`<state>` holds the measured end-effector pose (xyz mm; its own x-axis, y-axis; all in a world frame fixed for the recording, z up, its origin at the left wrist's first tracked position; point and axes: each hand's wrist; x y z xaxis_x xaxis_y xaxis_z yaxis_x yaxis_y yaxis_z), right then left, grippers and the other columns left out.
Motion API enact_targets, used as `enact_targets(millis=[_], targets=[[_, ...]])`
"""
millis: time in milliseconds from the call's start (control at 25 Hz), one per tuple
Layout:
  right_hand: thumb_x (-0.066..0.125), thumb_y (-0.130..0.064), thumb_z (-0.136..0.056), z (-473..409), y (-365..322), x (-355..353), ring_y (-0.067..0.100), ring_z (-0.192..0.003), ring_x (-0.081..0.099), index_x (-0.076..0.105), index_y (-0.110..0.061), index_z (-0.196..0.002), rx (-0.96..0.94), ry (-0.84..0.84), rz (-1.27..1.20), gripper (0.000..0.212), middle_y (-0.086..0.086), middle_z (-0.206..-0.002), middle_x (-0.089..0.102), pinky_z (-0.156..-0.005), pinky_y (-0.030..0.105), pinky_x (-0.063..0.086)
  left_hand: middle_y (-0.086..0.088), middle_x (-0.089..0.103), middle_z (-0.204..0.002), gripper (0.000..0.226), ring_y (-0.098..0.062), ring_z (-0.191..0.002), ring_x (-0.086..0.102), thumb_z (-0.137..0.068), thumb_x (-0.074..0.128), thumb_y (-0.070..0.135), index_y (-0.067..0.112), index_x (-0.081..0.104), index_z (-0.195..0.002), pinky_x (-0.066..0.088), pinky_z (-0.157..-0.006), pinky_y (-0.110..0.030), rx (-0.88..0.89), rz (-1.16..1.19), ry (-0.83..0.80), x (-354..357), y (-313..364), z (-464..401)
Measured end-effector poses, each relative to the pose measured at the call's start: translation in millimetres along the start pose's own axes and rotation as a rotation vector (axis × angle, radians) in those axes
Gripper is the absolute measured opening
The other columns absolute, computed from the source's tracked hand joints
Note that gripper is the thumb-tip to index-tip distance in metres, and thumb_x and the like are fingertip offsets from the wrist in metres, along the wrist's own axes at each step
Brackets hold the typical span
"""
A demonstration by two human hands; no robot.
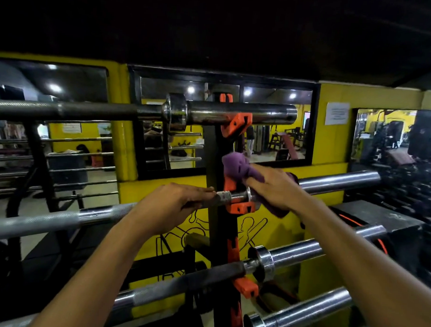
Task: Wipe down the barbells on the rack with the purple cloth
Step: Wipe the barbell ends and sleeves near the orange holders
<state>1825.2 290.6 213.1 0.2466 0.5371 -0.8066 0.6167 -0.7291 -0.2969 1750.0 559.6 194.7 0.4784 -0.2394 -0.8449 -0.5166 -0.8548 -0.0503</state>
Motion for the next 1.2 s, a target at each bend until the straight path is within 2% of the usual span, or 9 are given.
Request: enact_targets(millis=[160,360,440,520,640,720,920,1040,1200], targets=[[0.05,-0.045,-0.099,-33,-7,-19,0.022,-0.087,0.065,0.064,-0.021,-0.1,0.122,-0.237,-0.032,0.028,0.003,-0.094,0.069,-0.08,0.036,0.048,0.028,0.051,-0.141,0.047,-0.002,-0.132,0.05,-0.098,0.061,0.021,0.041,0.054,-0.14,0.047,-0.104,-0.028,-0.004,0.028,0.004,-1,2,3],[0.052,-0.044,-0.098,13,10,8,0.018,-0.098,0.064,0.066,-0.033,-0.104,-0.004,0.072,-0.233,0.019,-0.006,-0.104,0.071,-0.095,0.044,0.05,0.034,0.047,-0.141,0.047,0.003,-0.126,0.049,-0.099,0.058,0.02,0.045,0.053,-0.139,0.031,-0.085,-0.001,-0.034,-0.005,-0.022,-8,6,2],[0.054,-0.027,-0.102,48,12,27,0.003,-0.123,0.053,0.061,-0.036,-0.13,-0.061,0.109,-0.424,0.031,-0.018,-0.134,0.057,-0.107,0.023,0.041,0.032,0.05,-0.138,0.045,0.002,-0.122,0.052,-0.099,0.058,0.019,0.042,0.056,-0.138,0.035,-0.085,-0.002,-0.028,0.024,-0.052,-10,7,3],[0.051,-0.025,-0.103,79,9,43,-0.008,-0.128,0.045,0.047,-0.04,-0.142,-0.013,0.179,-0.51,0.042,-0.028,-0.136,0.048,-0.1,0.005,0.033,0.025,0.055,-0.138,0.042,-0.006,-0.12,0.057,-0.097,0.06,0.014,0.036,0.062,-0.133,0.048,-0.091,-0.019,-0.032,0.036,-0.067,-14,12,3],[0.048,-0.033,-0.104,108,-5,65,0.023,-0.087,0.068,0.062,-0.029,-0.118,0.171,0.413,-0.718,0.021,0.006,-0.094,0.069,-0.073,0.037,0.055,0.023,0.051,-0.143,0.047,-0.008,-0.127,0.054,-0.099,0.059,0.015,0.037,0.054,-0.14,0.047,-0.1,-0.027,-0.032,0.019,-0.089,-19,16,6],[0.05,-0.032,-0.105,119,-15,76,0.033,-0.079,0.069,0.065,-0.023,-0.102,0.421,0.562,-1.015,0.019,0.017,-0.087,0.071,-0.07,0.052,0.057,0.024,0.043,-0.149,0.053,-0.006,-0.134,0.047,-0.1,0.057,0.02,0.039,0.043,-0.147,0.041,-0.109,-0.028,-0.026,-0.004,-0.112,-21,8,15],[0.053,-0.046,-0.101,98,-31,87,0.034,-0.099,0.067,0.063,-0.024,-0.123,0.927,0.515,-1.769,0.033,0.011,-0.111,0.071,-0.082,0.047,0.055,0.03,0.033,-0.152,0.052,-0.004,-0.139,0.04,-0.104,0.048,0.025,0.043,0.035,-0.151,0.031,-0.106,-0.018,-0.125,-0.089,-0.015,-14,1,42],[0.05,-0.047,-0.102,73,-44,75,0.033,-0.105,0.065,0.06,-0.021,-0.131,0.921,0.538,-1.807,0.04,0.011,-0.119,0.069,-0.092,0.047,0.052,0.03,0.033,-0.153,0.051,-0.002,-0.139,0.039,-0.105,0.046,0.026,0.043,0.034,-0.151,0.029,-0.102,-0.015,-0.156,-0.111,0.022,-13,9,41],[0.05,-0.043,-0.103,102,-63,65,0.032,-0.097,0.066,0.063,-0.023,-0.109,0.862,0.536,-1.663,0.025,0.007,-0.102,0.07,-0.089,0.05,0.054,0.029,0.032,-0.154,0.051,-0.004,-0.138,0.039,-0.105,0.045,0.027,0.043,0.033,-0.152,0.033,-0.108,-0.023,-0.171,-0.124,0.022,-13,11,42]])
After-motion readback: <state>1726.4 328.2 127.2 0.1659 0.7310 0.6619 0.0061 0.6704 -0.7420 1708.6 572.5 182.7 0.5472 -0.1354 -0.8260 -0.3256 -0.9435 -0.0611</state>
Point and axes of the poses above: each hand's wrist, its own z-axis away from the middle knuckle, its own x-axis out of the palm, y = z × x
